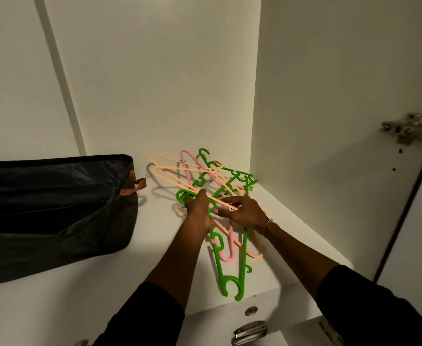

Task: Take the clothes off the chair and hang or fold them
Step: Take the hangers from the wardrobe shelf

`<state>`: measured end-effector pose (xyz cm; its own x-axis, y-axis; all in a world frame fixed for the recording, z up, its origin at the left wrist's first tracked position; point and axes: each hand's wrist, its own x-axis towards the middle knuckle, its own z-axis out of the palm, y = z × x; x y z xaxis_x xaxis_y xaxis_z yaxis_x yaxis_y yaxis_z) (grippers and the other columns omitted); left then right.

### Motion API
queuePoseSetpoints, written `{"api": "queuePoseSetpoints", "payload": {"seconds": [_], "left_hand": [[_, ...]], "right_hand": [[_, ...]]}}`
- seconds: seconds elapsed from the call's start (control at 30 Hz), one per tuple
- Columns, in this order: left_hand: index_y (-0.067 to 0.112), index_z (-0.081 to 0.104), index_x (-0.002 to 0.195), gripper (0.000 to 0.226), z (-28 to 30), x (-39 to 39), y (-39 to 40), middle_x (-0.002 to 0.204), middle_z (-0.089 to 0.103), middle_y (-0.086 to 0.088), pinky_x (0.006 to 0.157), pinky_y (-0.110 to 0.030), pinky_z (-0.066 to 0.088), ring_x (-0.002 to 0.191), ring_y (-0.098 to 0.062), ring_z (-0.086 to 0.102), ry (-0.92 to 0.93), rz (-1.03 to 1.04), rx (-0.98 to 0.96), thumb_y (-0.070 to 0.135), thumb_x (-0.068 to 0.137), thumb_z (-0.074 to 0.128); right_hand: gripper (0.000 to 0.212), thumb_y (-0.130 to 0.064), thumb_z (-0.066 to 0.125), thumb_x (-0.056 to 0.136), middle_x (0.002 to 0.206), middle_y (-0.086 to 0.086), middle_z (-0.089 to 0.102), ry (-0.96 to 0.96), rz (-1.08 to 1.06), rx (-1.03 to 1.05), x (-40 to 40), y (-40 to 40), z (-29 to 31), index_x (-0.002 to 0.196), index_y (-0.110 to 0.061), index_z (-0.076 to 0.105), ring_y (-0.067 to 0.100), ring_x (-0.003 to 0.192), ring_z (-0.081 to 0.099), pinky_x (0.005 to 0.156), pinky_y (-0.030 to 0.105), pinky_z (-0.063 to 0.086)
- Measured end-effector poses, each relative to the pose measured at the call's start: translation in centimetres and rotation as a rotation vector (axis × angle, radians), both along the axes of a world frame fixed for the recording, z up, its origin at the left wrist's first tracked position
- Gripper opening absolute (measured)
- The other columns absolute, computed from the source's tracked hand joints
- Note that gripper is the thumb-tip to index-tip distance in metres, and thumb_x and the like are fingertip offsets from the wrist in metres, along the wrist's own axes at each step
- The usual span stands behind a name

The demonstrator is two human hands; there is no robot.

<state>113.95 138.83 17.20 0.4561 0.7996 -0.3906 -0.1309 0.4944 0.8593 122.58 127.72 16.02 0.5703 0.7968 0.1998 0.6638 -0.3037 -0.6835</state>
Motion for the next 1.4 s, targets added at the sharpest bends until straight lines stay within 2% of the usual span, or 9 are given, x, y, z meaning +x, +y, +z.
{"api": "queuePoseSetpoints", "payload": {"seconds": [0.17,0.27,0.4,0.53,0.63,0.77,1.0,1.27,1.4], "left_hand": [[0.015,0.045,0.132,0.048,-1.9,-0.4,0.6,0.114,0.064,-0.022,0.066,-0.062,0.055,0.070,-0.031,0.066,-0.117,-0.038,-0.064,0.043,0.094,0.058],[0.009,0.047,0.124,0.028,-1.4,-2.2,-0.5,0.075,0.057,-0.016,0.049,-0.030,0.050,0.041,-0.018,0.051,-0.071,0.022,0.009,0.027,0.103,0.048],[0.002,0.046,0.130,0.033,-1.6,-2.7,-0.9,0.064,0.049,-0.013,0.040,-0.017,0.034,0.029,-0.015,0.044,-0.063,0.033,0.089,0.022,0.104,0.043],[0.005,0.041,0.124,0.026,-0.8,-3.1,-1.6,0.068,0.049,-0.016,0.037,-0.016,0.031,0.028,-0.018,0.044,-0.040,0.052,0.160,0.020,0.103,0.041],[0.010,0.039,0.113,0.014,0.0,-3.5,-2.4,0.070,0.045,-0.015,0.036,-0.016,0.029,0.034,-0.019,0.045,-0.060,0.076,0.180,0.020,0.104,0.041],[0.012,0.037,0.111,0.013,0.9,-4.1,-3.6,0.071,0.046,-0.015,0.037,-0.016,0.030,0.045,-0.020,0.044,-0.074,0.086,0.214,0.023,0.105,0.041],[0.009,0.039,0.124,0.026,2.0,-5.1,-6.5,0.077,0.046,-0.013,0.034,-0.018,0.032,0.047,-0.021,0.044,-0.078,0.109,0.248,0.026,0.105,0.044],[0.008,0.037,0.131,0.034,1.7,-7.6,-11.9,0.079,0.046,-0.013,0.035,-0.018,0.033,0.047,-0.019,0.043,-0.058,0.130,0.232,0.028,0.105,0.044],[0.009,0.037,0.130,0.032,1.2,-9.7,-14.6,0.078,0.047,-0.014,0.038,-0.017,0.031,0.042,-0.017,0.043,-0.055,0.133,0.235,0.028,0.105,0.044]], "right_hand": [[0.043,-0.061,0.074,0.079,0.119,-0.010,0.072,0.009,0.007,0.029,-1.0,-0.1,-0.8,0.114,-0.036,0.075,0.006,0.106,0.061,0.083,0.023,0.043],[0.042,-0.069,0.070,0.078,0.114,-0.013,0.073,-0.014,0.025,0.054,-1.7,-0.5,-1.1,0.108,-0.041,0.076,0.003,0.103,0.061,0.082,0.023,0.044],[0.066,-0.083,0.058,0.073,0.115,-0.008,0.074,-0.116,0.075,0.032,-1.9,-0.9,-1.2,0.118,-0.037,0.073,0.013,0.109,0.065,0.095,0.034,0.050],[0.072,-0.076,0.063,0.077,0.130,-0.003,0.061,-0.145,0.094,0.037,-2.0,-2.0,-0.7,0.132,-0.030,0.063,0.014,0.119,0.054,0.096,0.031,0.044],[0.091,-0.090,0.052,0.068,0.137,-0.001,0.053,-0.156,0.095,0.119,-2.2,-3.0,-0.7,0.141,-0.037,0.051,0.014,0.127,0.046,0.098,0.025,0.038],[0.090,-0.092,0.046,0.071,0.154,0.000,0.037,-0.158,0.105,0.189,-2.4,-4.1,-0.4,0.147,-0.045,0.037,0.017,0.144,0.033,0.114,0.037,0.036],[0.081,-0.066,0.070,0.079,0.164,-0.004,0.023,-0.139,0.129,0.198,-3.3,-7.7,1.4,0.150,-0.042,0.037,0.012,0.153,0.010,0.116,0.031,0.022],[0.083,-0.076,0.063,0.077,0.162,-0.005,0.031,-0.163,0.154,0.168,-4.9,-12.8,1.3,0.149,-0.043,0.038,0.014,0.152,0.017,0.120,0.038,0.024],[0.078,-0.082,0.059,0.075,0.155,-0.011,0.042,-0.202,0.154,0.179,-6.7,-15.6,1.5,0.143,-0.047,0.045,0.012,0.145,0.034,0.115,0.039,0.035]]}}
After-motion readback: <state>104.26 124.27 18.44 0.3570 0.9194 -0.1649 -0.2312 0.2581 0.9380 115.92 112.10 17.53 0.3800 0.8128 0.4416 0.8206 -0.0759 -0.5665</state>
